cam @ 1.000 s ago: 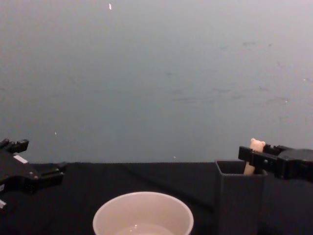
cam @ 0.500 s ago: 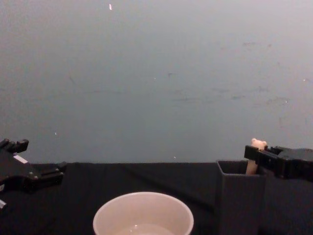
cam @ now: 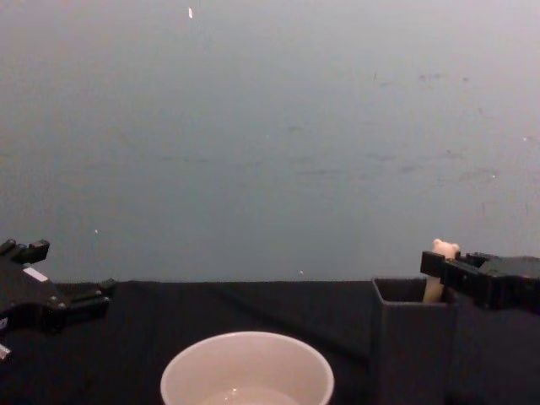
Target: Pick up the stirring spoon with one hand, stir inside the cup, then place it back in its original position.
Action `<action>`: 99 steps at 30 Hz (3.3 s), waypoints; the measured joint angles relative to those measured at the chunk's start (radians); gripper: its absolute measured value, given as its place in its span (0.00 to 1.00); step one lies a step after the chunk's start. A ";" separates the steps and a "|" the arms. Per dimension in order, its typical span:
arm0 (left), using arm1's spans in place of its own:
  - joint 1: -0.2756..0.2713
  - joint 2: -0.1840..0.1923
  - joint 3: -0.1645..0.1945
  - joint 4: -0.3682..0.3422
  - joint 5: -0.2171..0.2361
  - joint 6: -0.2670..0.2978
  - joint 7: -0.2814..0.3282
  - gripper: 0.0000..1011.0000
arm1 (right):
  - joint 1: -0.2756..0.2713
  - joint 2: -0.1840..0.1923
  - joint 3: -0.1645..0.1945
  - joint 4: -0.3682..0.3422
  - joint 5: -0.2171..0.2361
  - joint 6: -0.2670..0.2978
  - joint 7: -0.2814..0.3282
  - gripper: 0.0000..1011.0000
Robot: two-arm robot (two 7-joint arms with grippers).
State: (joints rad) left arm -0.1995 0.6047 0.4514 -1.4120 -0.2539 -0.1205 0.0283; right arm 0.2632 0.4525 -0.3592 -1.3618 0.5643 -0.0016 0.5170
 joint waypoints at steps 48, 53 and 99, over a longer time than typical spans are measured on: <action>0.000 0.000 0.000 0.000 0.000 0.000 0.000 0.99 | 0.038 -0.019 0.056 -0.124 0.161 -0.059 0.005 0.21; 0.000 0.000 0.000 0.000 0.000 0.000 0.000 0.99 | 0.055 -0.033 0.018 -0.110 0.157 -0.054 0.017 0.21; 0.000 0.000 0.000 0.000 0.000 0.000 0.000 0.99 | 0.133 -0.087 -0.264 0.009 -0.139 -0.085 0.134 0.21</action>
State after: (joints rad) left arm -0.1995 0.6047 0.4514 -1.4120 -0.2539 -0.1205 0.0282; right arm 0.3960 0.3659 -0.6237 -1.3525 0.4250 -0.0863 0.6505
